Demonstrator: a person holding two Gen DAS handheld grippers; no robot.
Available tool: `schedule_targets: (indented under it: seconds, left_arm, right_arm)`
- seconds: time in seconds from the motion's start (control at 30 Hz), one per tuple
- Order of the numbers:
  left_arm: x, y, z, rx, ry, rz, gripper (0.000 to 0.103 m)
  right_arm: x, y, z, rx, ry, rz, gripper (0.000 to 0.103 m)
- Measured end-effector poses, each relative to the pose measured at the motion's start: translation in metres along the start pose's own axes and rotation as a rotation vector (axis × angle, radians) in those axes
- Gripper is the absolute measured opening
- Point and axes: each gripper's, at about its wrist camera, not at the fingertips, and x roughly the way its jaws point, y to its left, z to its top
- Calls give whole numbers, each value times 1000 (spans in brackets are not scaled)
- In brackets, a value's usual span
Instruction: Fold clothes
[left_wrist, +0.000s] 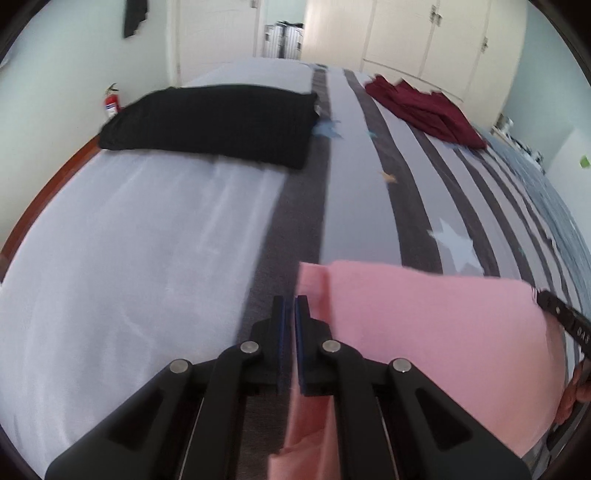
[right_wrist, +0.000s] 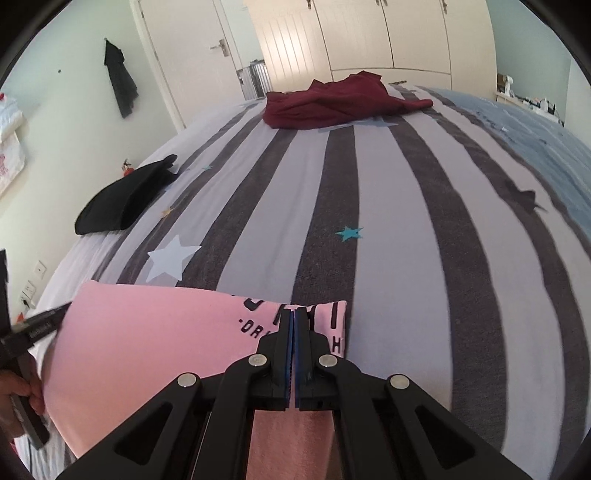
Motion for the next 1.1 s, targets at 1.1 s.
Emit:
schedule_targets:
  seconds: [1.1]
  left_arm:
    - [-64,-98,-97,133,71,-310,3]
  right_arm:
    - [-65,84,-90,-46,65,189,2]
